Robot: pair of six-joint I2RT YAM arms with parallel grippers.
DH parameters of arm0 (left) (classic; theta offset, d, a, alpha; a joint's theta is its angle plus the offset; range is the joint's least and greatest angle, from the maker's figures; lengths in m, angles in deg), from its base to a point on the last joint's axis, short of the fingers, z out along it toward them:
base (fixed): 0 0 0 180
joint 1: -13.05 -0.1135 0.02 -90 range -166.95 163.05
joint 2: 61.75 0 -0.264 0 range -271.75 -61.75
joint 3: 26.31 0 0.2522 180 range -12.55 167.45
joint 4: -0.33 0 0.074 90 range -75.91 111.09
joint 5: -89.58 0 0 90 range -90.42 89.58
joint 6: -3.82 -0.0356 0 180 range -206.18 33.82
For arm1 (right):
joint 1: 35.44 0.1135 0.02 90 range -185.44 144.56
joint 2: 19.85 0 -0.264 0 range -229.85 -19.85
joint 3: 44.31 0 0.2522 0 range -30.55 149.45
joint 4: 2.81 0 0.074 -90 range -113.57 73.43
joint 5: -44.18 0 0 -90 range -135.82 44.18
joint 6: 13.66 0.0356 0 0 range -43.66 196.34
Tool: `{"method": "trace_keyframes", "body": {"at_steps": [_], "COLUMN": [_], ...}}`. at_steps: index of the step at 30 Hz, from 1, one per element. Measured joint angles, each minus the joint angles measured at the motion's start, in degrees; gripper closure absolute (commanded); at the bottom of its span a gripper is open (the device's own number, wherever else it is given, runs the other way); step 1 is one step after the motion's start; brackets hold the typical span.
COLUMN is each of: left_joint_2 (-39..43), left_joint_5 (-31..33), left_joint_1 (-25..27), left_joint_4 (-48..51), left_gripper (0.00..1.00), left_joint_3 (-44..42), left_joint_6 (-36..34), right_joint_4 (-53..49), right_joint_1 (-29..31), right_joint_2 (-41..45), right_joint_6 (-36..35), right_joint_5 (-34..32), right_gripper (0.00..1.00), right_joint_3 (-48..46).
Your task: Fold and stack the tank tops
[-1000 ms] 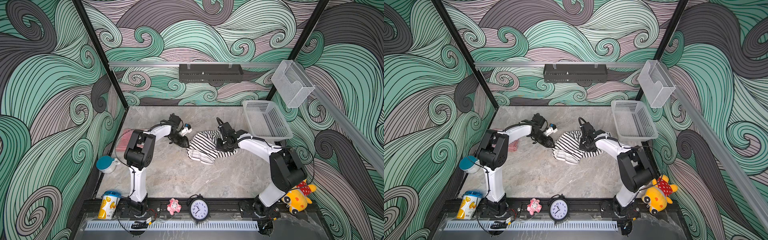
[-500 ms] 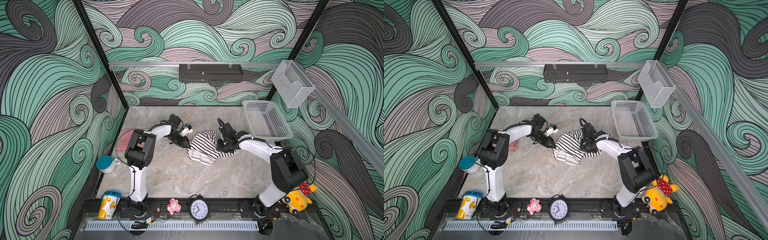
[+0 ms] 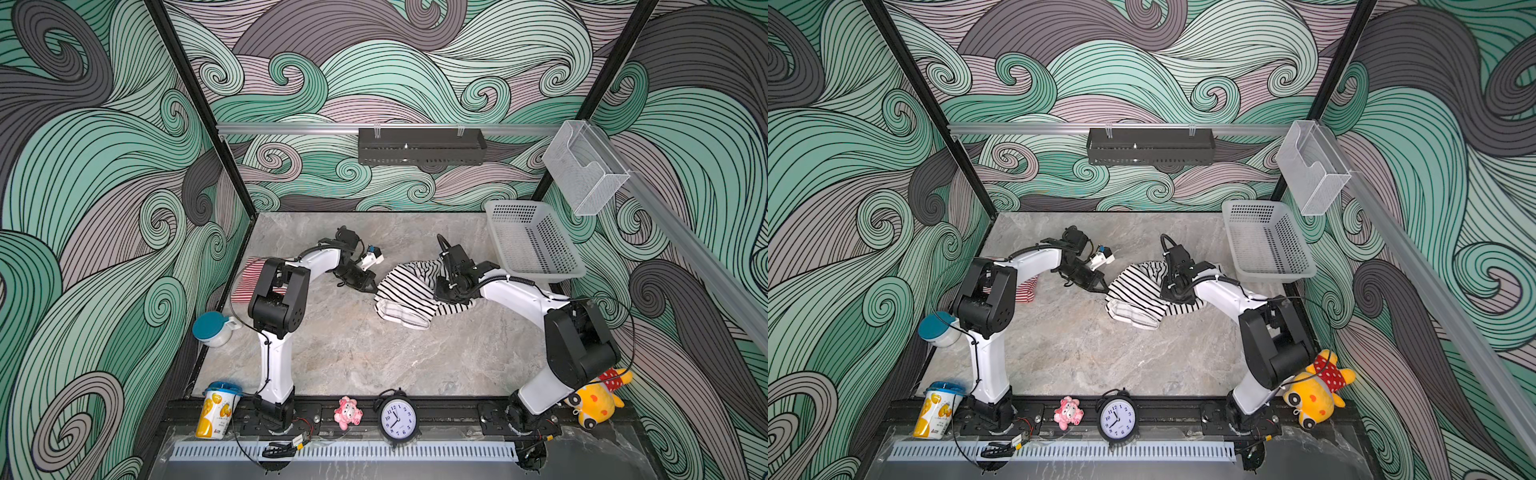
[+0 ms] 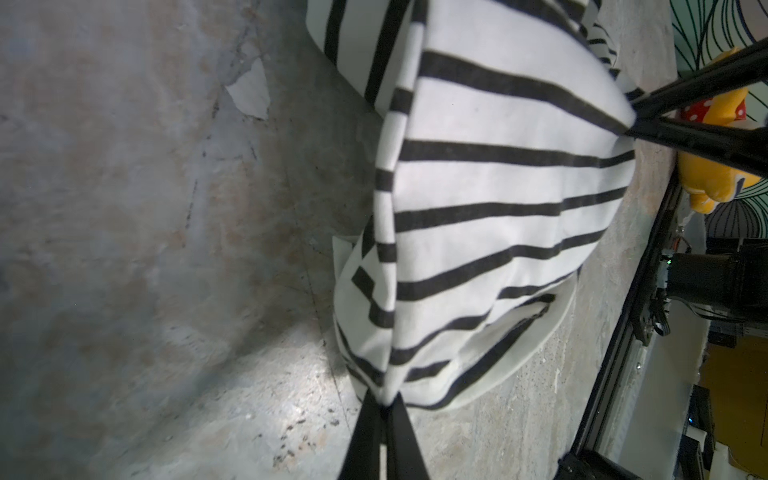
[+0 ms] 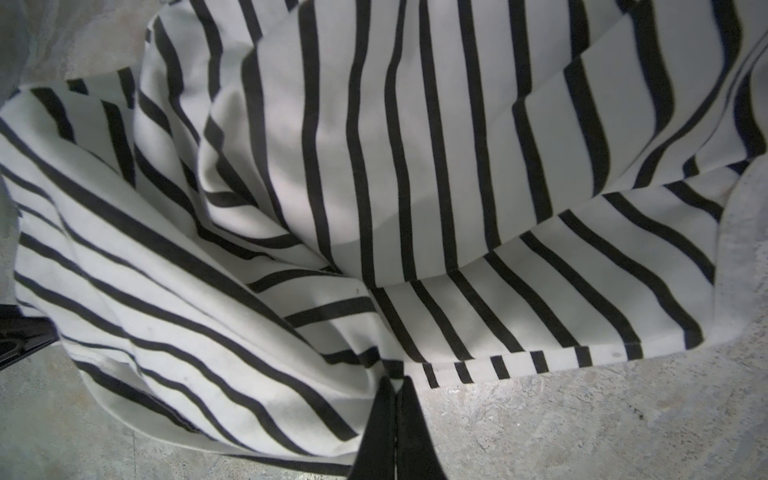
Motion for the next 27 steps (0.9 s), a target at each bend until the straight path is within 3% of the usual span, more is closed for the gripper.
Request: {"method": "trace_keyframes", "body": {"at_steps": [2, 4, 7, 12, 18, 27], "left_joint_2": [0.6, 2.2, 6.9, 15.4, 19.5, 19.4], "left_joint_5": [0.0, -0.1, -0.1, -0.7, -1.2, -2.5], "left_joint_1": [-0.6, -1.3, -2.9, -7.4, -12.4, -14.9], "left_joint_4": [0.4, 0.6, 1.2, 1.8, 2.5, 3.8], "left_gripper": [1.00, 1.00, 1.00, 1.00, 1.00, 1.00], "left_joint_3": [0.0, -0.4, -2.0, -4.9, -9.0, -11.5], "left_joint_6": [-0.2, -0.4, -0.8, -1.4, -2.2, -2.8], "right_joint_4": [0.2, 1.0, 2.5, 6.4, 13.0, 26.0], "right_joint_1": [-0.1, -0.2, -0.1, 1.0, 5.7, 17.2], "right_joint_2": [0.0, 0.3, 2.0, 9.3, 14.4, -1.0], "right_joint_6": [0.0, -0.1, -0.5, 0.0, 3.8, 11.5], "right_joint_5": [0.7, 2.5, 5.7, 9.3, 11.8, 14.8], "right_gripper": [0.97, 0.72, 0.50, 0.48, 0.51, 0.46], "right_joint_3": [0.0, 0.0, -0.1, -2.9, -9.9, -12.6]}}
